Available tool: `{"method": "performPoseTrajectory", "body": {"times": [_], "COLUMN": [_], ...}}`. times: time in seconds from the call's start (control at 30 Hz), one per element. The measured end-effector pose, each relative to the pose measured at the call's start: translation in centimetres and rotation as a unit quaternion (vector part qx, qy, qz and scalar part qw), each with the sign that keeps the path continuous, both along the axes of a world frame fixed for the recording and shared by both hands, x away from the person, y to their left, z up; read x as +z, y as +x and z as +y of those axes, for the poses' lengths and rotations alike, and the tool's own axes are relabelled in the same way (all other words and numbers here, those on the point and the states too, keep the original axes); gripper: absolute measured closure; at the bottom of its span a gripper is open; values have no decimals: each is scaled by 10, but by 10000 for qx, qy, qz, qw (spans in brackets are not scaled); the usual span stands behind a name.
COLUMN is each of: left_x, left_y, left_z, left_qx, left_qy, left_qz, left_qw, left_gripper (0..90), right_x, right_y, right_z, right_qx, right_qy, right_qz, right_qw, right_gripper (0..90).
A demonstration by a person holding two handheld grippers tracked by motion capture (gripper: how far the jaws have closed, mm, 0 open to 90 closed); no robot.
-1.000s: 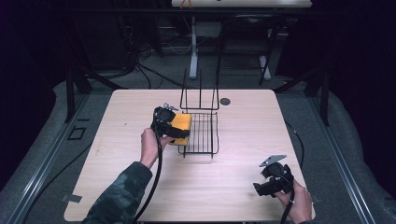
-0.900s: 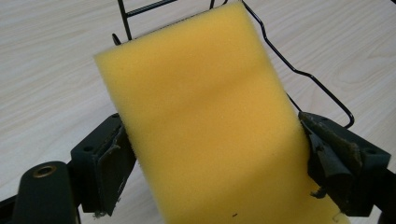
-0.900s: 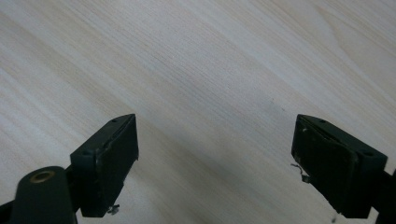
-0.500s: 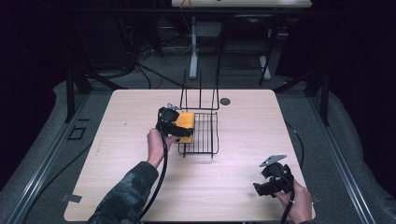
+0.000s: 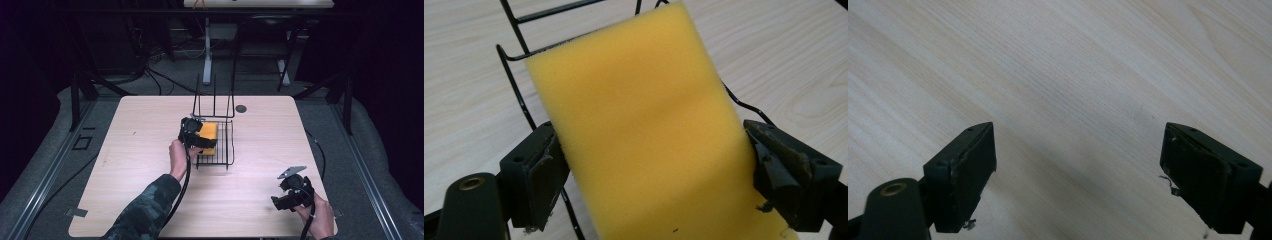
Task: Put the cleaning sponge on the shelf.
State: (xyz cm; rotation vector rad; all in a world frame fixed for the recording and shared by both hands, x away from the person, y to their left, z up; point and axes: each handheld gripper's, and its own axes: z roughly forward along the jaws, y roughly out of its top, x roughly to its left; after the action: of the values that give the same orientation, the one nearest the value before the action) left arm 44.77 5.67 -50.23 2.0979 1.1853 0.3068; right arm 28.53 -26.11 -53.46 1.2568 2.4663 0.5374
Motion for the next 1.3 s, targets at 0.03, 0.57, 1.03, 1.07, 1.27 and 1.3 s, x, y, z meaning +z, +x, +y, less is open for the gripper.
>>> {"method": "performPoseTrajectory", "body": {"times": [0.03,0.57,1.03,1.07,1.27,1.3], "left_x": [-2,-12,-19,-19,-20,-19], "left_y": [0,-4,-9,-9,-9,-9], "left_z": [-2,-20,-27,-27,-26,-26], "left_qx": [18,164,122,117,171,170], "left_qy": [12,285,481,483,535,524], "left_qz": [27,168,165,165,171,172], "left_qw": [10000,9993,9986,9986,9983,9983], "left_gripper": [152,150,137,133,93,86], "right_x": [0,0,0,0,0,0], "right_y": [0,0,0,0,0,0], "right_z": [0,0,0,0,0,0], "right_qx": [3,13,26,27,11,13], "right_qy": [1,-10,-29,-21,-28,-21], "right_qz": [3,9,23,28,23,19], "right_qw": [10000,10000,10000,10000,10000,10000], "right_gripper": [144,145,145,145,145,145]}}
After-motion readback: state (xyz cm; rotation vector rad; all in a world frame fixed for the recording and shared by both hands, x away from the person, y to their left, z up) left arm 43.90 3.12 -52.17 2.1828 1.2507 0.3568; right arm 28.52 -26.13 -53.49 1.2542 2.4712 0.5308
